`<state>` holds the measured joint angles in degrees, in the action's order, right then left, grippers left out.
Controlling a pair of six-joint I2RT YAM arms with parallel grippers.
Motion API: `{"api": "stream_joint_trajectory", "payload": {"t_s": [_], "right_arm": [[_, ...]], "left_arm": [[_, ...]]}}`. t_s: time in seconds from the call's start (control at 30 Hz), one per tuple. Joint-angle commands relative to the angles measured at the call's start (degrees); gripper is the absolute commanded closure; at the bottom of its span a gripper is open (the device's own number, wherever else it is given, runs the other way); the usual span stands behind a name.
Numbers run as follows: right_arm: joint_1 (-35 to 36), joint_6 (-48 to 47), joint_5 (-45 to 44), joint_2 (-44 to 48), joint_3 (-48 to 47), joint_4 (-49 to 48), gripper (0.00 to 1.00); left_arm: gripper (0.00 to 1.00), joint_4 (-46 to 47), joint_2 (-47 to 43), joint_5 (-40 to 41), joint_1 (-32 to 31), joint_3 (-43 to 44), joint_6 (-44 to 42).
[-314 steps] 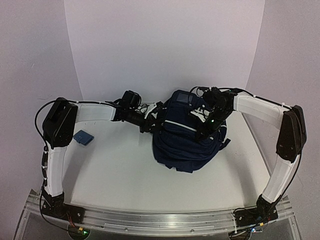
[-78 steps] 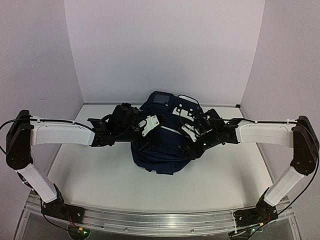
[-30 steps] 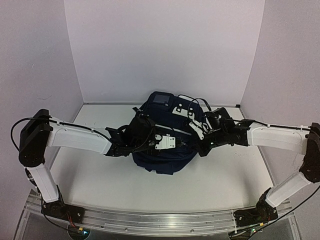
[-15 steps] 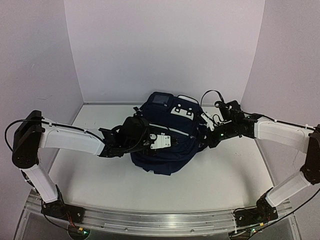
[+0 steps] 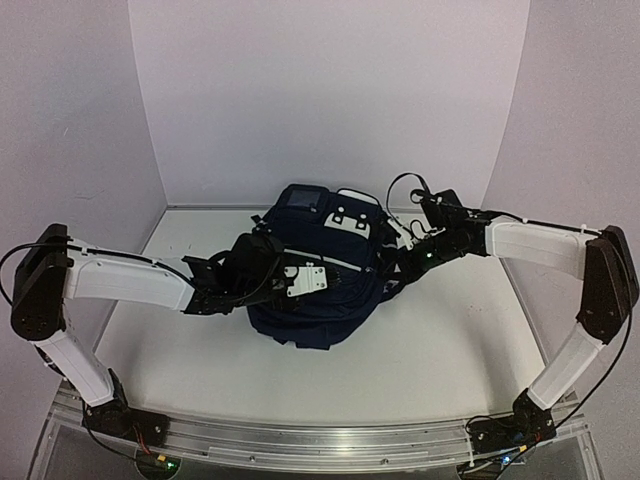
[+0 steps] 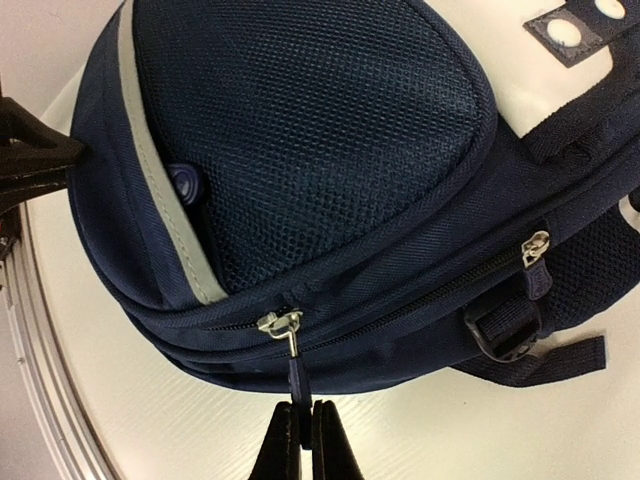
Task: Pack the student bag
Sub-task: Zip the student bag at the center of the board.
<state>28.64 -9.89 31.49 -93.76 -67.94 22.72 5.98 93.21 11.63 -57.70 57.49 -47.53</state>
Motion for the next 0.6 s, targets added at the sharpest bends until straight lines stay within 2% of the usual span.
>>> {"api": "stream_joint_trajectory", "payload": {"t_s": [0.0,0.2,0.27,0.3,0.33,0.43,0.5,0.53,0.57], "right_arm": [[-1.61,3.76,3.01,0.04,-0.87,-1.36,1.00],[7.88,3.56,5.10,-0.53,-0.09,-1.36,1.00],[8.99,4.29,6.03,-1.62,-2.01,-1.43,1.00],[8.99,5.07,6.41,-2.59,-3.72,-1.34,0.93],[8.98,5.60,6.54,-3.47,-5.33,-1.01,0.82],[7.84,6.33,6.32,-3.22,-9.64,-0.09,0.54],[6.10,7.57,6.23,-2.36,-11.85,0.02,0.42],[4.66,8.24,6.24,-2.26,-12.70,0.07,0.36],[3.05,8.87,6.37,-2.43,-13.84,0.10,0.33]], "left_arm": [[1.00,-4.48,-5.57,2.94,3.97,-1.52,5.42],[1.00,-2.11,-9.58,-0.14,8.41,-2.89,10.19],[0.97,-1.67,-11.08,-0.15,9.82,-3.33,13.03],[0.93,-1.84,-11.55,0.14,10.39,-3.24,14.61],[0.89,-2.31,-11.70,1.08,10.57,-2.86,16.15],[0.68,-8.47,-12.72,3.10,10.74,-0.34,23.94],[0.46,-12.22,-14.30,1.49,10.78,1.12,32.45],[0.38,-14.17,-14.84,0.86,10.77,1.79,36.68],[0.35,-15.66,-15.54,0.82,10.76,2.24,40.45]]}}
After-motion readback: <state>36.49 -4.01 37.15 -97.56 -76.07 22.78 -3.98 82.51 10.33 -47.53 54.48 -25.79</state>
